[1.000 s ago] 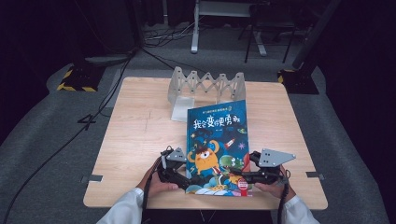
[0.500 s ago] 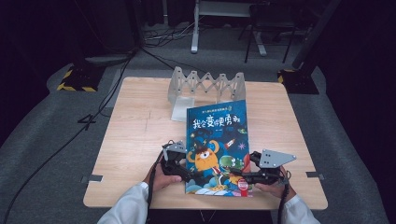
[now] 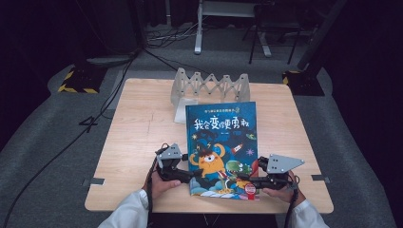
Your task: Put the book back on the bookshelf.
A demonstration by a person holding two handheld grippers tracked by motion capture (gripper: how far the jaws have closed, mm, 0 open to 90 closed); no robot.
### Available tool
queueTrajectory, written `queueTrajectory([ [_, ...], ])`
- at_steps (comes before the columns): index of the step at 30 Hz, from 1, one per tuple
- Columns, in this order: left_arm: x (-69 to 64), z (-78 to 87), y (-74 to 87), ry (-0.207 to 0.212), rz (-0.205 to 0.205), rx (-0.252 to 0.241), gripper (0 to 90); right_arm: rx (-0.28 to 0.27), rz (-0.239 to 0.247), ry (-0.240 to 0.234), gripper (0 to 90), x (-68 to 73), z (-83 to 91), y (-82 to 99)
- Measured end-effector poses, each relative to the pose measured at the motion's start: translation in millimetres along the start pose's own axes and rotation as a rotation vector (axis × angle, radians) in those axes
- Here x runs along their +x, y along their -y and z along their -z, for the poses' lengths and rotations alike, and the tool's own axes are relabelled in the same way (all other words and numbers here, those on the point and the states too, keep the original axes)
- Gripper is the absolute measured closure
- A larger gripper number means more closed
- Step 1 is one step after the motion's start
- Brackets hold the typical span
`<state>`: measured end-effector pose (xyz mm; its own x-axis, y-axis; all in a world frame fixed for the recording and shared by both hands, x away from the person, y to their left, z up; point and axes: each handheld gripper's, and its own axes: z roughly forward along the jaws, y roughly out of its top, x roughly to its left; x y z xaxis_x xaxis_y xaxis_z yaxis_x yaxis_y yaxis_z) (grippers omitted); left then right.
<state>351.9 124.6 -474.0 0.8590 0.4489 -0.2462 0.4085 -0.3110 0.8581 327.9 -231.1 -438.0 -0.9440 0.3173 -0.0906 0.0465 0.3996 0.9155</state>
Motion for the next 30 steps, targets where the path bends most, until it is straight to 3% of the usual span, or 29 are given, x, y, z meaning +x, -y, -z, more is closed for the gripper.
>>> queueTrajectory([
  [11,-15.6,13.2,-9.2,-0.032,-0.076,-0.078,39.4,0.000,-0.049,0.026,57.1,-6.6,8.5,12.2],
  [15,-19.7,21.4,-15.9,-0.035,-0.093,-0.142,41.4,0.003,-0.057,0.037,56.6,-7.4,9.9,15.0],
  [22,-29.4,25.6,-23.0,-0.037,-0.147,-0.147,43.5,0.014,-0.078,0.055,54.7,-9.6,9.5,20.3],
  [30,-33.6,19.9,-27.9,-0.031,-0.158,-0.147,43.9,0.013,-0.089,0.079,52.8,-10.9,9.0,24.5],
])
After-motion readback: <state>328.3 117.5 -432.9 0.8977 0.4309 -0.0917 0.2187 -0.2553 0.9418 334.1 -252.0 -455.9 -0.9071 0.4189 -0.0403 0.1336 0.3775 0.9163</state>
